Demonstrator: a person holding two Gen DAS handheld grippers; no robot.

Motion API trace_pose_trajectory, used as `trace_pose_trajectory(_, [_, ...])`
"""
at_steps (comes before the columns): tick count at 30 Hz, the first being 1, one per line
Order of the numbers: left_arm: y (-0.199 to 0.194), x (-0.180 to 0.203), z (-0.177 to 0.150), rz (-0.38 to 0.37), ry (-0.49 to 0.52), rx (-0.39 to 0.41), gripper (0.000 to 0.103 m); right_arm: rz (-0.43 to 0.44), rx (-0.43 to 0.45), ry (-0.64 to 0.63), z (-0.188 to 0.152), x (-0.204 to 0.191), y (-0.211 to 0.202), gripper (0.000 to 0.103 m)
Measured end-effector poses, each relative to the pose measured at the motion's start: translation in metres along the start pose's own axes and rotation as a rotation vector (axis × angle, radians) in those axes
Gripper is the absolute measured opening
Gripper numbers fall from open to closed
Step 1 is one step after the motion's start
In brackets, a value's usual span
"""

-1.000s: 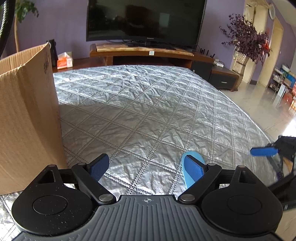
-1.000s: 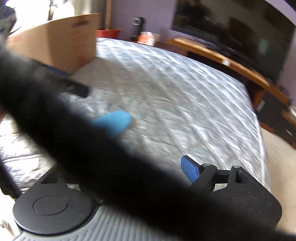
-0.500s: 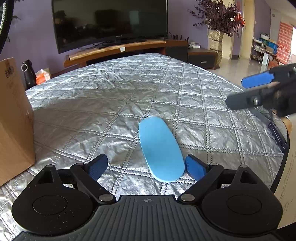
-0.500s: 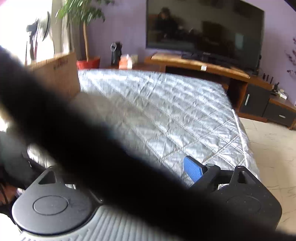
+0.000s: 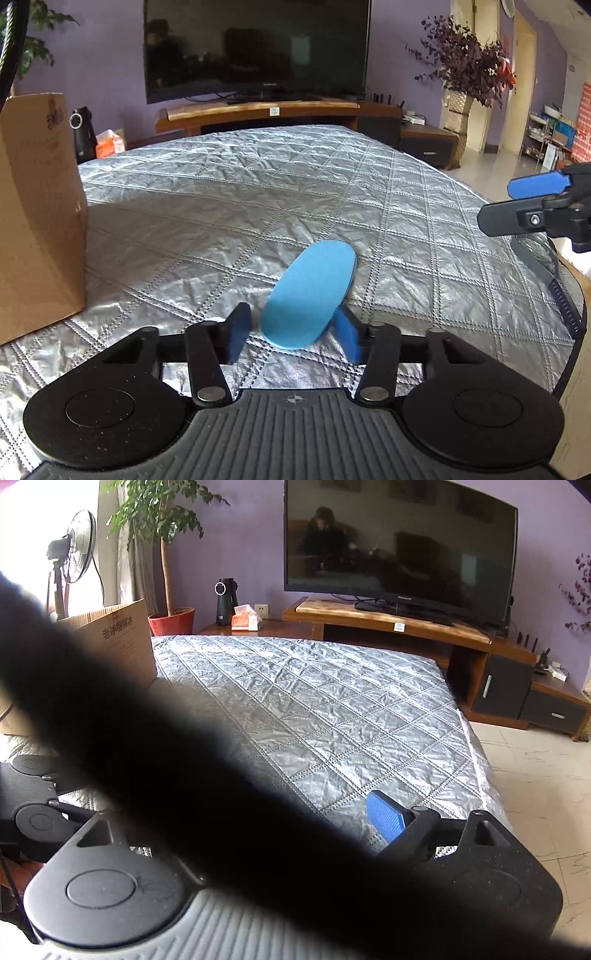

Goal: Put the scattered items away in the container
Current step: 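Bring the light-blue pad to the left gripper while the left gripper closes on it, then carry the light-blue pad with the left gripper into the box and release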

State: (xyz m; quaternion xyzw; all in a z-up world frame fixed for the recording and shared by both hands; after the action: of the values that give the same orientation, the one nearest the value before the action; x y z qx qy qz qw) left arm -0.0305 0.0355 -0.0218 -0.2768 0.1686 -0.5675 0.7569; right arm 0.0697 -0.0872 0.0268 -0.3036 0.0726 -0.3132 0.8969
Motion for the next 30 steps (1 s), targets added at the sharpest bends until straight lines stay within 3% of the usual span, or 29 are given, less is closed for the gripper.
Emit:
trace_pose_trajectory(3, [0.000,0.005,0.002,-0.028,0.046,-0.005,0.058,-0.002,0.000,-0.002,-0.001,0.000,-0.001,0.085])
trace_pose_trajectory(6, [0.000,0.009,0.002,-0.073,0.084,-0.016,0.073,-0.004,0.000,-0.007,0.000,-0.001,-0.001,0.084])
trace_pose_trajectory(10, [0.005,0.009,0.002,-0.084,0.099,-0.024,0.083,-0.008,-0.008,-0.020,-0.001,-0.003,0.000,0.085])
trace_pose_trajectory(14, [0.012,0.007,0.006,-0.136,0.066,-0.035,0.085,-0.011,-0.005,-0.020,0.000,-0.003,-0.001,0.085])
trace_pose_trajectory(17, [0.014,0.007,0.008,-0.143,0.066,-0.042,0.077,-0.009,-0.002,-0.022,0.000,-0.004,-0.001,0.085])
trace_pose_trajectory(19, [0.013,0.009,0.008,-0.130,0.083,-0.038,0.062,-0.010,0.000,-0.019,0.000,-0.003,-0.002,0.085])
trace_pose_trajectory(22, [0.012,0.009,0.009,-0.131,0.083,-0.035,0.048,-0.019,0.003,-0.013,0.000,-0.002,-0.003,0.085])
trace_pose_trajectory(30, [0.009,0.007,0.010,-0.137,0.071,-0.030,0.048,-0.020,-0.005,-0.032,0.001,-0.008,0.000,0.085])
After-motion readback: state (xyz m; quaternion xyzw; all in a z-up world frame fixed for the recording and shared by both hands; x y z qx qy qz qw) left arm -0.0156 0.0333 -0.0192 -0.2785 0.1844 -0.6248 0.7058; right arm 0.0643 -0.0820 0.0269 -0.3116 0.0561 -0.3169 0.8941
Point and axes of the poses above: each gripper's, at about its wrist camera, not at the fingertips, and y roughly the way its jaws point, x to its right, z to its top, the point moved 1 cm from there along y, roughly the way its jaws point, and after that the axes turned 4 degrees about -y, right-handed, at the moved point
